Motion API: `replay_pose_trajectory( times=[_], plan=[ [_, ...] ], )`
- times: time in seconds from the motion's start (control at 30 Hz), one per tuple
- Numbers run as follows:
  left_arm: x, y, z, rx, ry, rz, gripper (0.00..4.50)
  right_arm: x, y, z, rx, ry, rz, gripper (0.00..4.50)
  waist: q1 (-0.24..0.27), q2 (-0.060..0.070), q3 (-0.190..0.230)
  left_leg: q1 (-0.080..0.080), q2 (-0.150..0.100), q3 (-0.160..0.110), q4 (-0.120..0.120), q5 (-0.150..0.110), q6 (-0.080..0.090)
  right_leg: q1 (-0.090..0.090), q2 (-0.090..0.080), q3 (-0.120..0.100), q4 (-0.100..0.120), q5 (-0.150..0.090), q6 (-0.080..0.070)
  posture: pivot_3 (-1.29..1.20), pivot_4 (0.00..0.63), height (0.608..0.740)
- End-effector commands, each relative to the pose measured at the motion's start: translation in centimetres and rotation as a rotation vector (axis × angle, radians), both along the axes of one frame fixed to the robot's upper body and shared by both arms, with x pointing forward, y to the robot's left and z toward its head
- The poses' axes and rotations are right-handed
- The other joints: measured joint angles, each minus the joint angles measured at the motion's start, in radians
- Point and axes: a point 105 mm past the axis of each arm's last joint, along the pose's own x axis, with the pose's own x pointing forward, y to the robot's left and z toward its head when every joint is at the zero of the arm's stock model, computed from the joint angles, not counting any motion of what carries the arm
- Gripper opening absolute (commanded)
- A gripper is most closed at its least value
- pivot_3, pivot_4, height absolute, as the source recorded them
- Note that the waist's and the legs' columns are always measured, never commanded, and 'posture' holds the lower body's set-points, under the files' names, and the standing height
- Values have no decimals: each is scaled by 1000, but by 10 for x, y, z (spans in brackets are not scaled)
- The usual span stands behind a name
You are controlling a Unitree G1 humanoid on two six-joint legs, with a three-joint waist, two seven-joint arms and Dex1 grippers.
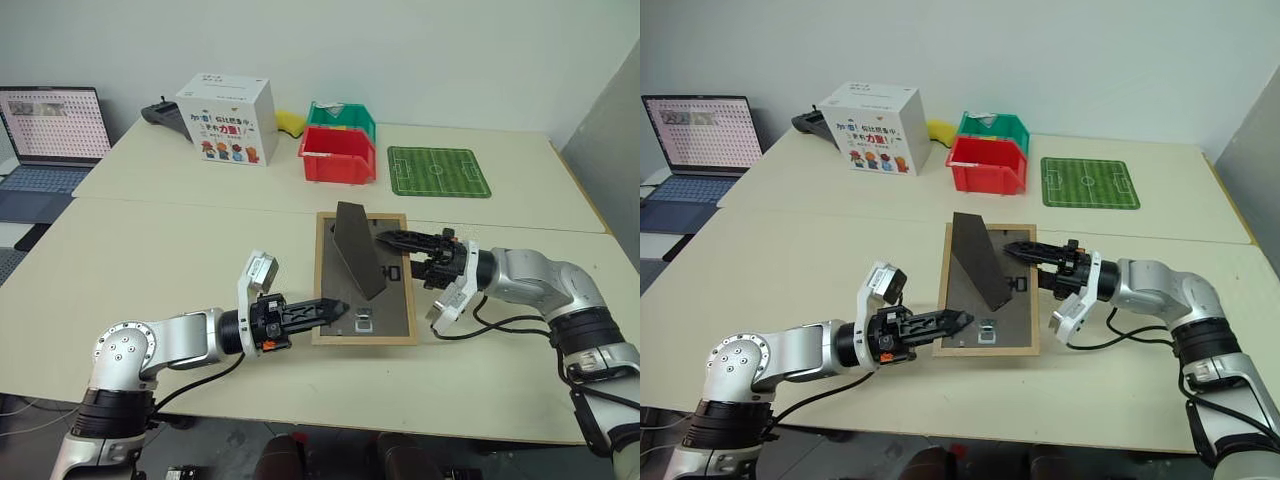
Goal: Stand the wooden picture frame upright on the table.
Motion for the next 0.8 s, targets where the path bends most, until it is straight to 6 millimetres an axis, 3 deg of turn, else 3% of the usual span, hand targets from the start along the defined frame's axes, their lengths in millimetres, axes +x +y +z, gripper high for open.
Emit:
replay_pose_trajectory(
  times=[0.03,0.07,0.13,0.23,0.43,0.53,0.67,0.8],
  plan=[
    [-6,-2,5,-17,-17,-30,1291,-2,-1,19,44,-55,26,1591,-1,0,0,0,0,0,0,0,0,0,0,0,0,0,0,0,150,740],
    [-6,-2,4,-12,-17,-26,1291,-2,-1,19,47,-51,27,1573,-1,0,0,0,0,0,0,0,0,0,0,0,0,0,0,0,150,740],
    [-5,-1,4,3,-21,-11,1991,-1,-2,19,54,-37,24,1544,-1,0,0,0,0,0,0,0,0,0,0,0,0,0,0,0,150,740],
    [-1,3,4,23,-23,15,2621,-1,-4,15,52,12,22,1331,-1,0,0,0,0,0,0,0,0,0,0,0,0,0,0,0,150,740],
    [27,28,17,48,-57,192,3935,11,-12,6,114,271,-59,1331,-2,0,0,0,0,-1,0,0,1,1,0,0,0,0,0,0,150,740],
    [32,54,20,141,-107,314,4462,17,-11,-1,167,591,-99,1331,-3,0,0,0,2,-2,0,0,1,2,-1,-1,0,0,0,0,150,740],
    [18,71,12,486,-359,341,4500,17,-1,-16,224,1188,-82,1330,-11,2,1,0,4,-2,-2,-2,4,1,-2,-1,0,0,-1,0,150,740],
    [19,74,18,620,-556,402,4500,19,11,-16,293,1636,-15,1330,-1,3,2,1,3,-2,-1,-2,5,2,-2,-2,0,0,-1,0,150,740]
  ],
)
